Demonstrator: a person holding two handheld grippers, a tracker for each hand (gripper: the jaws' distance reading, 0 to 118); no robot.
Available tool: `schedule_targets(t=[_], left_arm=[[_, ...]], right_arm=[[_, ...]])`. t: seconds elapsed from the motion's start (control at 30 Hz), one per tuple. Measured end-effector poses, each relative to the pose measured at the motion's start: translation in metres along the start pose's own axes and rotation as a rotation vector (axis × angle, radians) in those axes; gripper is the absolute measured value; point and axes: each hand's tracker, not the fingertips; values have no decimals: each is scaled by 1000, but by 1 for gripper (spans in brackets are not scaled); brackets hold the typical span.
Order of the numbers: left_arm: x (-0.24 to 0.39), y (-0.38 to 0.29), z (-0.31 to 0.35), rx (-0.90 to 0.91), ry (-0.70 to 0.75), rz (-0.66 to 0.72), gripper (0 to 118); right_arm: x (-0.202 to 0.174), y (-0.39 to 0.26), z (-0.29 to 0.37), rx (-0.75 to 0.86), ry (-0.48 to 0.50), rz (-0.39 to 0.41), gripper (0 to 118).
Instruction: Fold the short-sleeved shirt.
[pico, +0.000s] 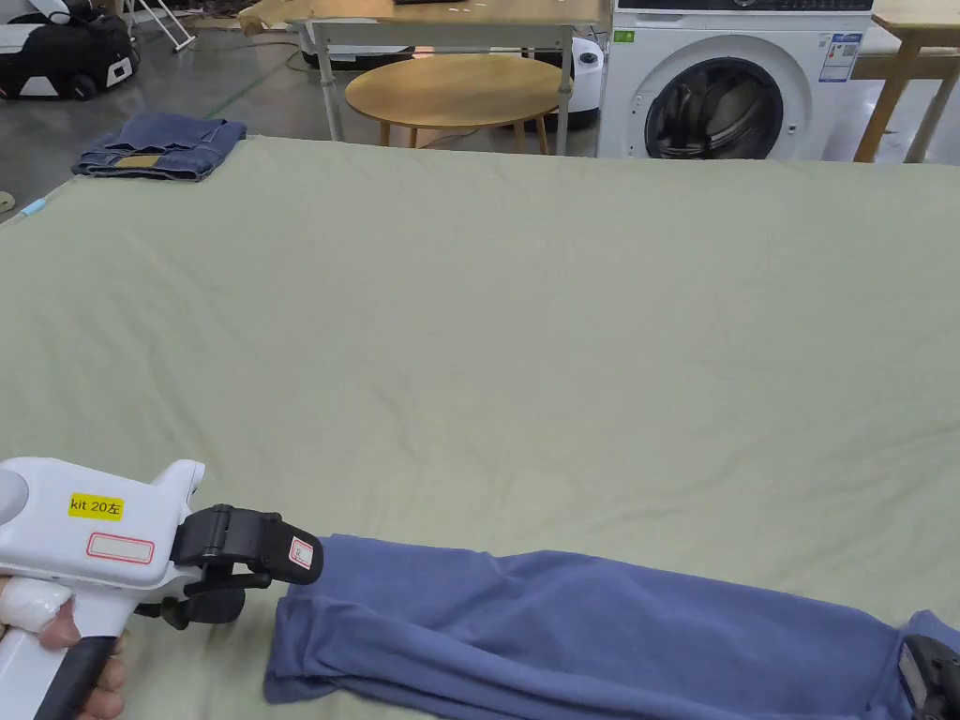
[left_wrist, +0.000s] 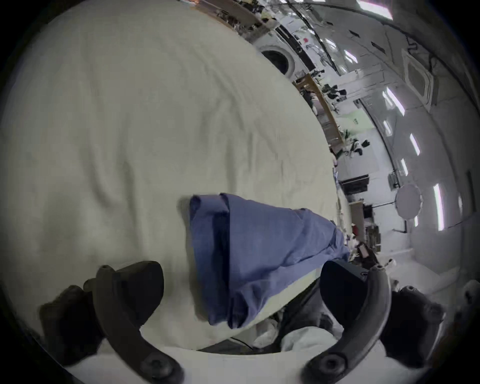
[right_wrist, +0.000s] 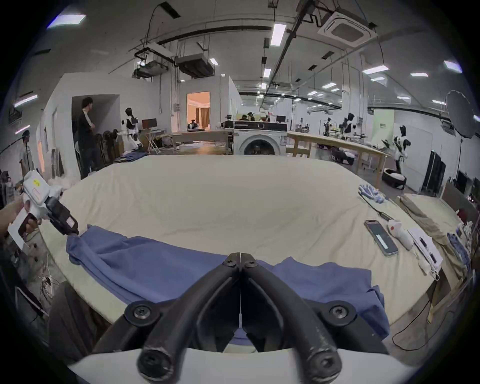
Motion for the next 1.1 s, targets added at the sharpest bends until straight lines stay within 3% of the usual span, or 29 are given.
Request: schedule_targets(t=[0.1, 0.27, 0.37, 0.4, 0.47, 0.5, 0.67, 0.83, 0.97, 1.1], left_arm=[[-5, -3, -10, 16, -8, 28, 117], [-8, -9, -37, -25, -170, 84, 112], [-4, -9, -49, -25, -119, 78, 103], [-4, -8, -46, -25, -143, 80, 88], [-10, -4, -44, 6, -92, 105, 0], [-11, -5, -47, 32, -43, 108, 0], [-12, -13, -34, 51, -89, 142, 0], [-19, -25, 21, 169, -44, 174, 0], [-21, -45, 80, 253, 60, 193, 0], [0, -52, 104, 269, 159, 122, 0]], right_arm=[[2, 0, -3, -13, 0, -9, 0], [3, 2, -1, -21, -1, -19, 0], [4, 3, 1, -23, 0, -19, 0], [4, 4, 2, -20, -1, -19, 0], [4, 5, 4, -16, 1, -20, 0], [4, 5, 5, -15, 3, -20, 0], [4, 8, 8, -7, 14, -20, 0], [8, 16, 10, 16, 28, -15, 0], [9, 24, 11, 43, 50, -7, 0], [9, 27, 12, 63, 67, 0, 0]])
